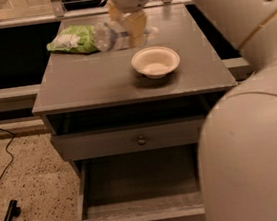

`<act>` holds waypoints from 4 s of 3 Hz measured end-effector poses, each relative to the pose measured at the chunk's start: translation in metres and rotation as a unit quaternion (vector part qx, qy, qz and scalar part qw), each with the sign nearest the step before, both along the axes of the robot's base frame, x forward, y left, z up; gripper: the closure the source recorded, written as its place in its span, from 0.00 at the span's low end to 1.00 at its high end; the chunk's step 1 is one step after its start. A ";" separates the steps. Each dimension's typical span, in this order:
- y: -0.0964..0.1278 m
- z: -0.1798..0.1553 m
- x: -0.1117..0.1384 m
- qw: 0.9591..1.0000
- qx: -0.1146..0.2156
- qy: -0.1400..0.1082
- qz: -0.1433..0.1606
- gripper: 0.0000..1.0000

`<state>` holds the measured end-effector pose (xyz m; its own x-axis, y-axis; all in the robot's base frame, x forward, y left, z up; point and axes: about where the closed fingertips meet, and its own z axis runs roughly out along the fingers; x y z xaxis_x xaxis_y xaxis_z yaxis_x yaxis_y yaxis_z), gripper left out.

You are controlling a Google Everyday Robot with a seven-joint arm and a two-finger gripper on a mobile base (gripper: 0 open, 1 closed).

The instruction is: Place blue plastic bottle into middle drawer

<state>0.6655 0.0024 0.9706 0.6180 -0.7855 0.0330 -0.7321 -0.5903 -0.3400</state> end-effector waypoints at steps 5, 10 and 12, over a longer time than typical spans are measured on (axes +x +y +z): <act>-0.200 -0.009 -0.048 0.971 0.005 0.013 -0.238 1.00; -0.190 -0.112 -0.207 0.943 0.064 0.170 -0.277 1.00; -0.104 -0.257 -0.216 0.920 0.190 0.264 -0.219 1.00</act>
Offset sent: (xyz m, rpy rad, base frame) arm -0.0534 -0.2324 0.0221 -0.0149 -0.0165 -0.4970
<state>0.4497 -0.1012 0.7134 0.0901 -0.8556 -0.5098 -0.9938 -0.1108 0.0104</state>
